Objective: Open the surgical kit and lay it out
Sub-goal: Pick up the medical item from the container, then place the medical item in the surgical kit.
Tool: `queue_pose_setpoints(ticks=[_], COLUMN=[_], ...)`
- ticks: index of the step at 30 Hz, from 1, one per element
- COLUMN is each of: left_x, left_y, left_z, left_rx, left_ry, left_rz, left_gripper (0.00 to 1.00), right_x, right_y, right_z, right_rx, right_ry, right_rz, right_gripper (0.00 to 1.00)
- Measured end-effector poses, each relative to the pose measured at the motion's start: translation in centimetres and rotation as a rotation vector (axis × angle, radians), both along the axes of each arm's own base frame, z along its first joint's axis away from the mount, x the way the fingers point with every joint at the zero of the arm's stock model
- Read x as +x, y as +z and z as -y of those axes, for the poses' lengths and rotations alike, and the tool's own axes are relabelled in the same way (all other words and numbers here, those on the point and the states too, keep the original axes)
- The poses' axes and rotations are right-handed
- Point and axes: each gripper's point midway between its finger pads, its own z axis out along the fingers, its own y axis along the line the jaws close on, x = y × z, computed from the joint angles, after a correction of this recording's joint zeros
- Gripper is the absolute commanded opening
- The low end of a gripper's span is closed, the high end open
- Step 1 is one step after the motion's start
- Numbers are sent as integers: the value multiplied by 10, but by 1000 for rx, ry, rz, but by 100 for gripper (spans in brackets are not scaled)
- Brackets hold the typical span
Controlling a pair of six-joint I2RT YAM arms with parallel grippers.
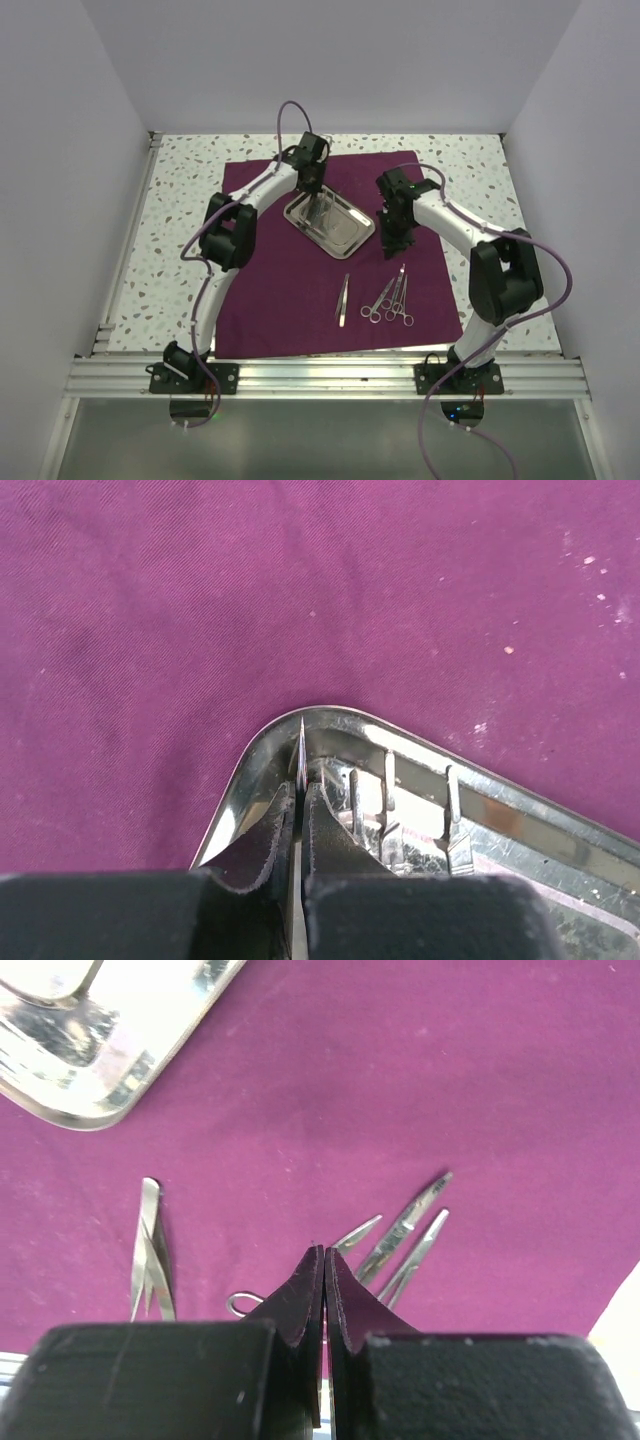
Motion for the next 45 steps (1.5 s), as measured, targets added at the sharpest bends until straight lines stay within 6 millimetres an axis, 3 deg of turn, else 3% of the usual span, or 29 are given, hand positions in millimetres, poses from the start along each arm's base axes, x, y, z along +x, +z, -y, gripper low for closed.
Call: queue_pose_setpoints(ticks=[5, 9, 11, 16, 20, 24, 27, 29, 31, 32, 34, 36, 45], left_x=[-8, -32, -42, -64, -107, -163, -207, -225, -235, -238, -244, -249, -259], left_y=[3, 10, 23, 77, 105, 89, 60, 43, 32, 28, 24, 22, 18], left_z=[-11, -32, -40, -46, -33, 8, 39, 52, 59, 61, 67, 71, 84], left_rx=[32, 67, 62, -25, -103, -138, -131, -121, -121, -118, -122, -129, -113], left_ry=[37, 95, 125, 233, 285, 257, 207, 190, 188, 190, 189, 190, 156], left_rz=[-16, -56, -63, -31, -34, -111, -207, -258, -290, -302, -320, -331, -357], left_gripper=[0, 0, 0, 0, 0, 0, 2, 7, 23, 36, 43, 47, 45], right_x=[6, 13, 14, 21, 15, 1, -11, -19, -25, -28, -33, -40, -62], right_y=[2, 7, 11, 31, 42, 34, 26, 23, 23, 23, 24, 25, 18], right_z=[-7, -9, -9, -8, -6, 1, 9, 13, 17, 19, 23, 27, 41], right_rx=[25, 35, 38, 57, 82, 78, 56, 49, 45, 43, 37, 36, 14], right_ry=[4, 2, 1, -27, -51, -70, -80, -82, -83, -85, -89, -93, -122], right_rz=[2, 29, 43, 127, 173, 167, 151, 146, 149, 154, 167, 177, 178], right_gripper=[0, 0, 0, 0, 0, 0, 0, 0, 0, 0, 0, 0, 0])
